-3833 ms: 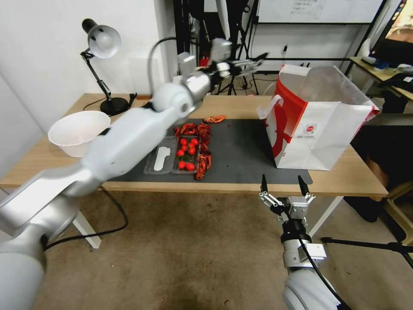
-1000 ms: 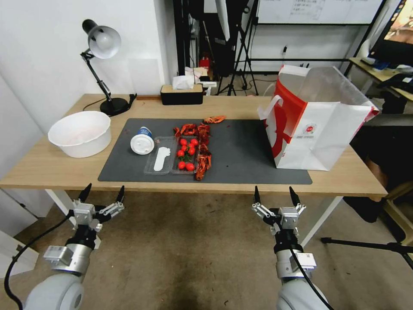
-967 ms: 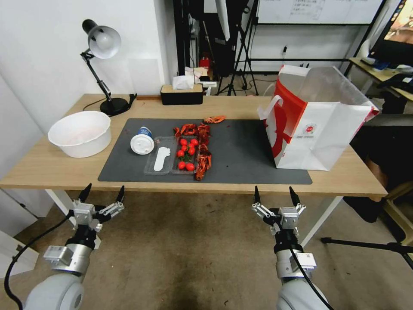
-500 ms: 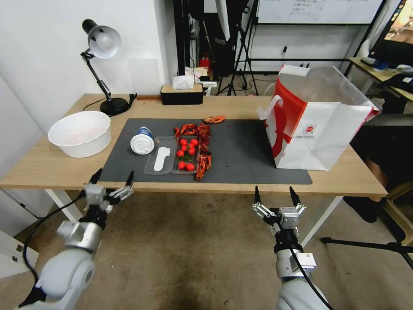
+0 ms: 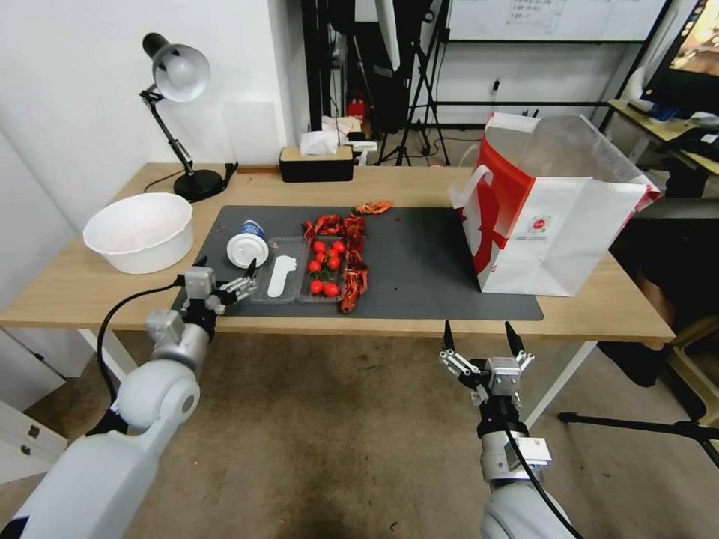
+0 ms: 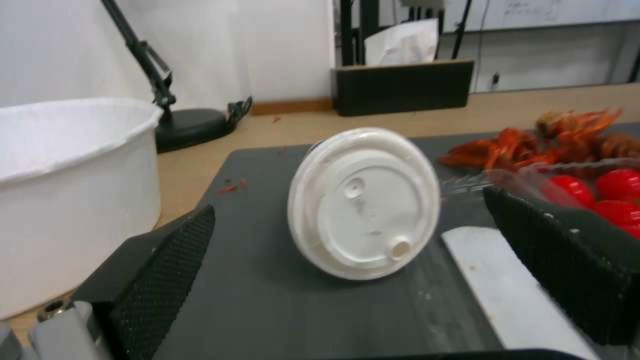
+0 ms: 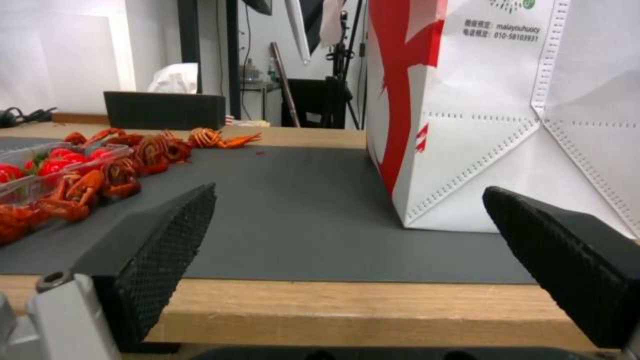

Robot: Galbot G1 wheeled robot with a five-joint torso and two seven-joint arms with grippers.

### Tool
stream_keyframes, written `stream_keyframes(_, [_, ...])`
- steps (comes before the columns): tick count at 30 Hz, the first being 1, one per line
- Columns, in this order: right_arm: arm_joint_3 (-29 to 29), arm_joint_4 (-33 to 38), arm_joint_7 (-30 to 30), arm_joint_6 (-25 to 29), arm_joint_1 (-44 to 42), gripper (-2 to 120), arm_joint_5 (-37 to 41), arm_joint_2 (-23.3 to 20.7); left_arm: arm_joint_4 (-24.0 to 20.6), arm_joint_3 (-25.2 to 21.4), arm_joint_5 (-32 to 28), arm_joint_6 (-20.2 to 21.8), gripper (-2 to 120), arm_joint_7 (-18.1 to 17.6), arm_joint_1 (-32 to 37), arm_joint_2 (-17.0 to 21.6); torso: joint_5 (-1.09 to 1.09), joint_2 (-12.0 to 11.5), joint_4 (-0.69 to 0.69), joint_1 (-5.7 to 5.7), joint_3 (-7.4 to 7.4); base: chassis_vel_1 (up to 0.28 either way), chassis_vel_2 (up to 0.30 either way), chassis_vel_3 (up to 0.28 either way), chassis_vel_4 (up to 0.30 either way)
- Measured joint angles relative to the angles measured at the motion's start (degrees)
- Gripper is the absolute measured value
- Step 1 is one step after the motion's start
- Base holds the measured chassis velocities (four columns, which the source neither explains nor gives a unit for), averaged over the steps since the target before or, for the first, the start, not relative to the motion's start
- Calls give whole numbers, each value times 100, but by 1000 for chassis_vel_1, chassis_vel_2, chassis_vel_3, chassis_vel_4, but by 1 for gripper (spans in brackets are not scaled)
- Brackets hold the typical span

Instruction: Pick up the trash from the table and place it into the takeout bag.

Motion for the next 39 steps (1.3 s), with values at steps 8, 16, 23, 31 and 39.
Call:
stream_keyframes(8, [1, -22, 2, -32, 46, 100, -1, 11, 188, 331, -327, 495, 100, -477, -549, -36, 1, 0, 0, 0, 0, 0, 0, 0, 0])
stream_keyframes(16, [5, -26, 6, -45, 51, 100, -1, 31, 481, 660, -427, 598, 100, -628, -1041, -113, 1, 0, 0, -2, 0, 0, 0, 0, 0])
stream_keyframes(23, [9, -25, 8, -49, 52, 100, -1, 38, 621, 794, -484, 647, 100, -704, -1247, -169, 1, 0, -1, -1, 0, 0, 0, 0, 0])
stream_keyframes(31, [13, -19, 9, -55, 55, 100, -2, 41, 739, 876, -489, 677, 100, -751, -1383, -188, 1, 0, 0, -1, -1, 0, 0, 0, 0])
stream_keyframes(39, [11, -17, 11, -62, 64, 100, -13, 59, 907, 964, -492, 747, 100, -818, -1501, -200, 1, 0, 0, -1, -1, 0, 0, 0, 0])
